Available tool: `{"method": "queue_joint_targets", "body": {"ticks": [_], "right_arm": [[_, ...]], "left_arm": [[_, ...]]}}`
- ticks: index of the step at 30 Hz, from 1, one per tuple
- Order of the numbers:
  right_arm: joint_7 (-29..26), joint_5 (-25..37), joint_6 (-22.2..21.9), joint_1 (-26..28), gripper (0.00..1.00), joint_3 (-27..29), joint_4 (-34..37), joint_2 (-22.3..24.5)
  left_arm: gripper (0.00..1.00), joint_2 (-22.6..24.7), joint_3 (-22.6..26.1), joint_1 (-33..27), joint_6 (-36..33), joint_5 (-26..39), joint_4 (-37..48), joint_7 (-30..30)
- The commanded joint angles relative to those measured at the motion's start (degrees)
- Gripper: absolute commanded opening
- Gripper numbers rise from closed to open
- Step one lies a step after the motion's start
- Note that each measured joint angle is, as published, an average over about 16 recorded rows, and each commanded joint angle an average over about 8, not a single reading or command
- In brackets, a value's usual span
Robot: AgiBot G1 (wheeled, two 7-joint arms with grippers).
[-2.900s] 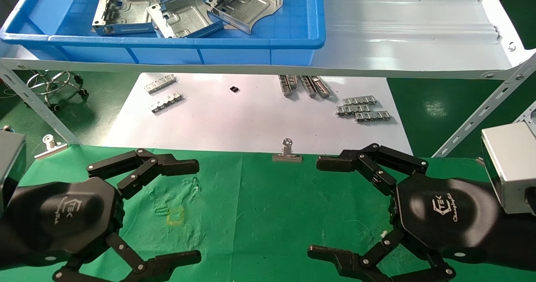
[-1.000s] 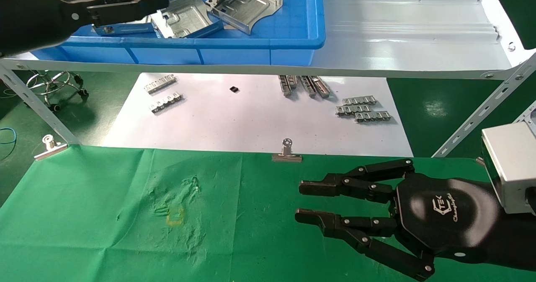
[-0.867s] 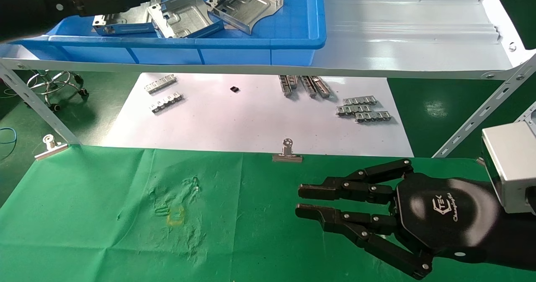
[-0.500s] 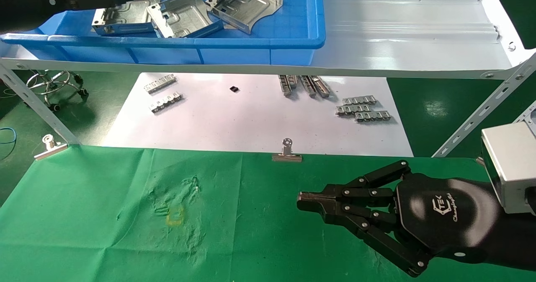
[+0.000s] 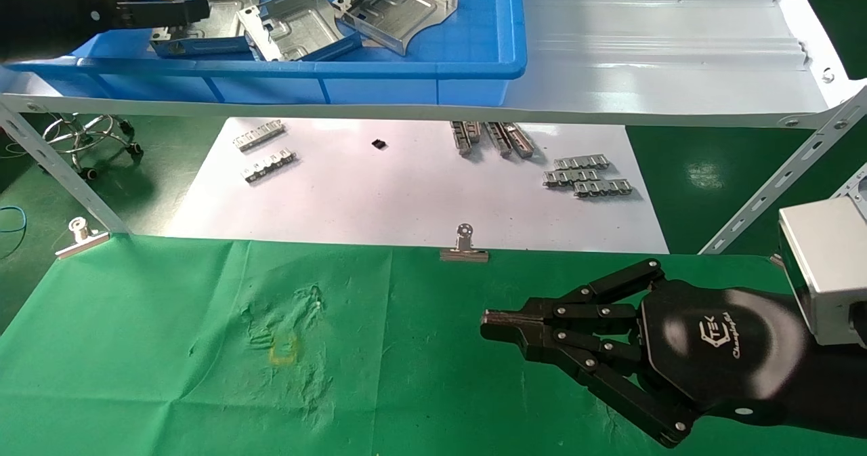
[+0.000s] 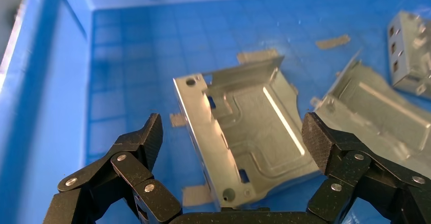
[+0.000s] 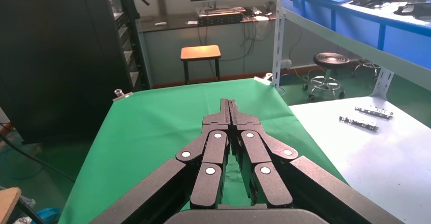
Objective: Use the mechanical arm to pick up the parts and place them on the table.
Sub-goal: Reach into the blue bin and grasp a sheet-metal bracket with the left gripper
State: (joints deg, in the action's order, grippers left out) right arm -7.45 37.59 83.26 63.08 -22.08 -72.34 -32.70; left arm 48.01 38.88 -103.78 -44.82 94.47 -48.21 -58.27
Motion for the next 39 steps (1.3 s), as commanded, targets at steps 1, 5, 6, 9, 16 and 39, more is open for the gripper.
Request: {"method": "queue_joint_targets", "body": {"ticks": [1,5,6,9,16,39], "right_arm": [[0.00,0.00,0.00,0.00,0.00,0.00,0.00,0.00],[0.00,0.00,0.00,0.00,0.00,0.00,0.00,0.00],[0.00,0.00,0.00,0.00,0.00,0.00,0.00,0.00],[0.00,0.00,0.00,0.00,0.00,0.00,0.00,0.00],[0.00,0.00,0.00,0.00,0.00,-0.01,0.00,0.00],[0.01,-0.01,-0.01,0.00,0.00,-0.01,0.00,0.01]], "left_arm": [[0.08,0.37,0.42,-0.13,0.29,0.92,0.16,-0.90],[0.00,0.79,0.88,-0.05,1.72,2.55,0.22,-1.69],[0.00,0.86,0.99,0.00,2.09,2.95,0.19,-1.86],[0.00,1.08,1.28,0.24,3.22,4.09,0.07,-2.39],[0.00,1.50,1.64,0.61,5.06,5.68,0.52,-2.92],[0.00,2.73,1.89,0.42,7.66,7.37,2.94,-3.05]]}}
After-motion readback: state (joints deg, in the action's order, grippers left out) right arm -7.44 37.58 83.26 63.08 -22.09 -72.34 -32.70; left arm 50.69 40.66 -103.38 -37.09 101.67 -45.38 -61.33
